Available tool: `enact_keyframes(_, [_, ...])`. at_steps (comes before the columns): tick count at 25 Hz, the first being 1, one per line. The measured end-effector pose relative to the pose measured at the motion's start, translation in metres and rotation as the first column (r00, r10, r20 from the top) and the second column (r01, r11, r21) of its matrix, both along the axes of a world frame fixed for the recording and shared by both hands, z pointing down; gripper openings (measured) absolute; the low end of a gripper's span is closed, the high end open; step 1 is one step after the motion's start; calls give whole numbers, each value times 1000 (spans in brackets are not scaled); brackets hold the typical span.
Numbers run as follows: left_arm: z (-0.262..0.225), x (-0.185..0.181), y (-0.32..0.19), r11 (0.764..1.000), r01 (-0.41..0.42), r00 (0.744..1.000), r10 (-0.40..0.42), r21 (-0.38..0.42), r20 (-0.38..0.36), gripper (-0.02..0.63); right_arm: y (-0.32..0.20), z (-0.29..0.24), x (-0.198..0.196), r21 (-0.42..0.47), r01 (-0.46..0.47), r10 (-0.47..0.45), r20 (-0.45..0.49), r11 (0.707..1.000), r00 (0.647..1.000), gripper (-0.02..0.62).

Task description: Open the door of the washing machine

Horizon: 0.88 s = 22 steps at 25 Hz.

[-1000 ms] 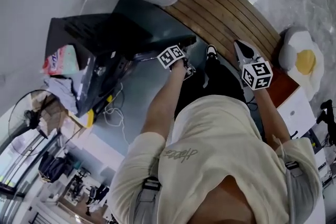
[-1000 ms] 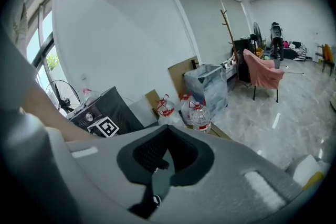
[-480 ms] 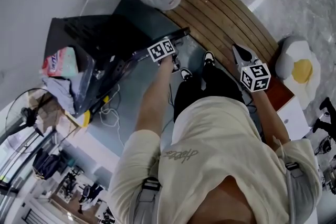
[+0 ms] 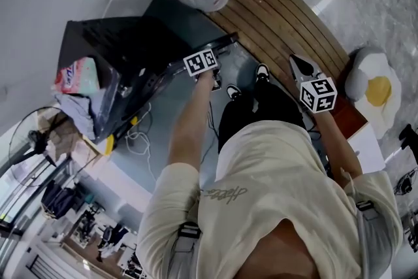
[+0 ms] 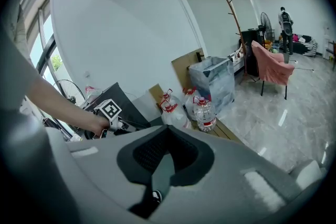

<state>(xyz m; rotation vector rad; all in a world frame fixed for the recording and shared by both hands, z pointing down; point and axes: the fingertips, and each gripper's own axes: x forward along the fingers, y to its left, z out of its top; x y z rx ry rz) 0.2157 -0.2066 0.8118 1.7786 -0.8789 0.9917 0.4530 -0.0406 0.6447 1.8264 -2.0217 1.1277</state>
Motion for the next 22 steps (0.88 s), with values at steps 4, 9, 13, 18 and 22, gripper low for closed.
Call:
enact_keyframes(4, [-5,-3,4,999,43,999,-43,-7,-25,17,-6,0,-7,7,36,-36,0,999,999,2])
enact_keyframes(9, [-36,-16,14,993,116,980,-116,-12,-160,17,-16,-6,-26,38,96,-95,-34,995,995,2])
enact_keyframes(13, [-76,-38,25,985,151,970,-131,82,-206,17,-24,-17,-49,64,174,-170,-64,983,983,2])
enact_keyframes(18, [-132,-67,46,959,136,971,-79,248,-224,17,-36,-29,-88,115,281,-274,-74,953,959,2])
enact_keyframes(22, [-183,-96,61,923,119,976,-41,366,-213,17,-46,-40,-121,140,351,-340,-97,926,936,2])
